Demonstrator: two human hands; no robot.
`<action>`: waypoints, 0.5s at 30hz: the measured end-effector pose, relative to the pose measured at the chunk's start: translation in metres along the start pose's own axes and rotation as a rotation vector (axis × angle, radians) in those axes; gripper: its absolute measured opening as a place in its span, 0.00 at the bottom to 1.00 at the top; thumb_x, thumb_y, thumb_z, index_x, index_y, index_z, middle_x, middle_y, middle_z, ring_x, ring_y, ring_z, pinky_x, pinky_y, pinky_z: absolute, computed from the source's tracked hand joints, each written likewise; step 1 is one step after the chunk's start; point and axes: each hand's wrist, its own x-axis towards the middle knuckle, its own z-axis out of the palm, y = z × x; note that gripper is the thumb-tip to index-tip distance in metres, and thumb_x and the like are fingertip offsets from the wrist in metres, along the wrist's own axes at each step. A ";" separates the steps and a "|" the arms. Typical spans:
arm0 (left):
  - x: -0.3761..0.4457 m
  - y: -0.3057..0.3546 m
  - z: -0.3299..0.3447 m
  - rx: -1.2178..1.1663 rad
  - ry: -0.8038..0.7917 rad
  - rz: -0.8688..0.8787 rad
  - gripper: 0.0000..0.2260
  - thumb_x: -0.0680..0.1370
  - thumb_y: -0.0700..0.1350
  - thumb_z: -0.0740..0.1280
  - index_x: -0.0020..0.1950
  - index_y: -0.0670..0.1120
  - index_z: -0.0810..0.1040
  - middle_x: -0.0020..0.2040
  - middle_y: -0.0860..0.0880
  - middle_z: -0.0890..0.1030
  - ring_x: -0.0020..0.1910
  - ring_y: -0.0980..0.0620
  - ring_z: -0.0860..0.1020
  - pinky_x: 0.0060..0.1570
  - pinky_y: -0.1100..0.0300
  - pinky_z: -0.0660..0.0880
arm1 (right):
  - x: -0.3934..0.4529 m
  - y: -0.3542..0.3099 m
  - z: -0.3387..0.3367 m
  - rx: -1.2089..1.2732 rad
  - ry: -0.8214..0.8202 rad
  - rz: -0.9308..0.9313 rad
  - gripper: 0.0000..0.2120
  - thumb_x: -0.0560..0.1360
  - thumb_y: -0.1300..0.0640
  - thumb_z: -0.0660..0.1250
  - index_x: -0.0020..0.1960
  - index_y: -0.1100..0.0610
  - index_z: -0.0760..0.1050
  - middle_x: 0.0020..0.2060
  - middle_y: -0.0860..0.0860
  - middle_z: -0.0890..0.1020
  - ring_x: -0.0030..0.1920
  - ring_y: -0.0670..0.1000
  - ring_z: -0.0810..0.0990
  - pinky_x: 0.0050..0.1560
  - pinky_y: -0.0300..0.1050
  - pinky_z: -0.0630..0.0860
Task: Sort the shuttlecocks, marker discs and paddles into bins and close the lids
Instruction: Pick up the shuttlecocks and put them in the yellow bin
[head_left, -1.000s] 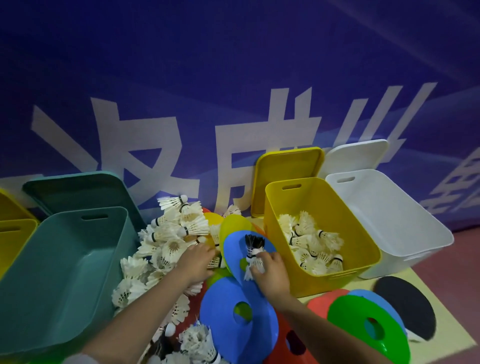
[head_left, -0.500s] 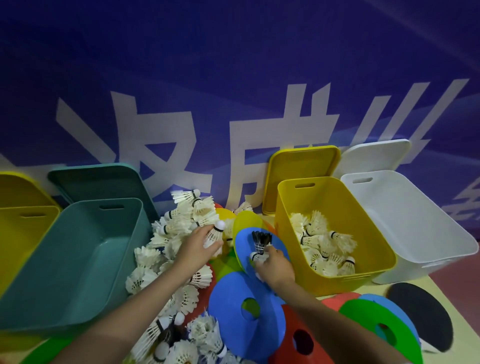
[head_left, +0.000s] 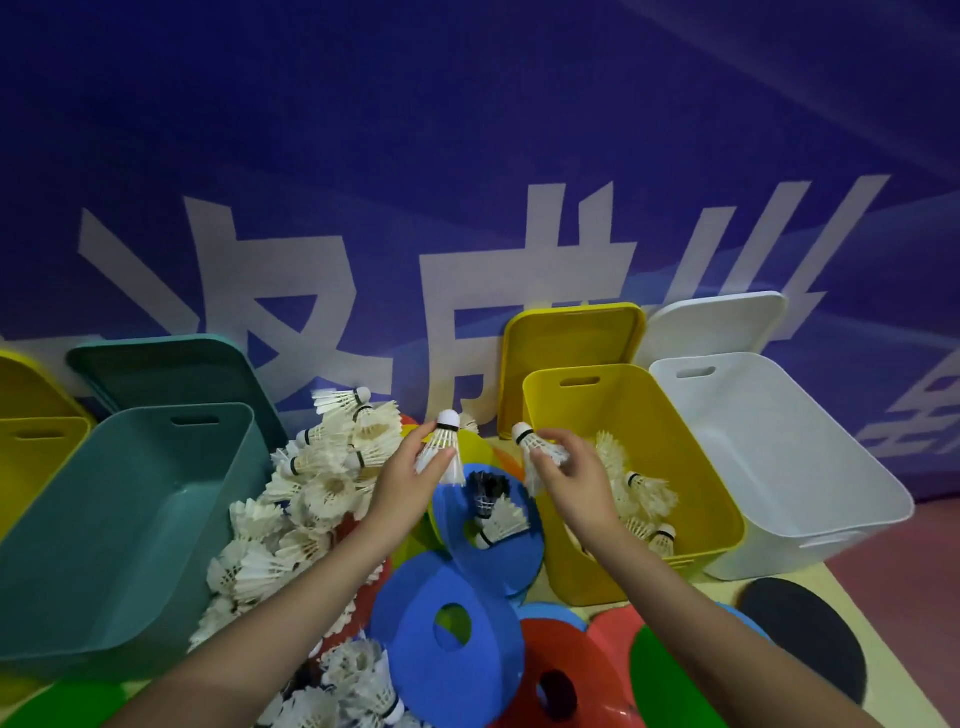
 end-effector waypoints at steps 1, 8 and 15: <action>0.001 0.002 0.011 -0.016 -0.022 -0.011 0.17 0.80 0.45 0.64 0.69 0.52 0.68 0.54 0.65 0.72 0.48 0.71 0.71 0.42 0.79 0.67 | 0.006 0.007 -0.011 0.013 0.019 0.021 0.13 0.77 0.46 0.64 0.60 0.47 0.75 0.55 0.47 0.75 0.49 0.45 0.76 0.43 0.38 0.73; 0.007 0.011 0.079 -0.167 -0.020 -0.132 0.18 0.80 0.46 0.64 0.70 0.51 0.68 0.60 0.56 0.74 0.51 0.70 0.72 0.45 0.77 0.69 | 0.074 0.082 -0.076 -0.053 0.112 0.381 0.20 0.81 0.50 0.57 0.66 0.61 0.71 0.62 0.60 0.76 0.62 0.60 0.73 0.56 0.49 0.69; 0.013 0.015 0.116 -0.187 0.033 -0.213 0.19 0.80 0.46 0.63 0.71 0.51 0.67 0.60 0.57 0.73 0.47 0.72 0.70 0.41 0.79 0.69 | 0.130 0.111 -0.057 -0.081 0.022 0.415 0.19 0.79 0.52 0.60 0.67 0.61 0.72 0.62 0.60 0.77 0.61 0.60 0.75 0.55 0.49 0.71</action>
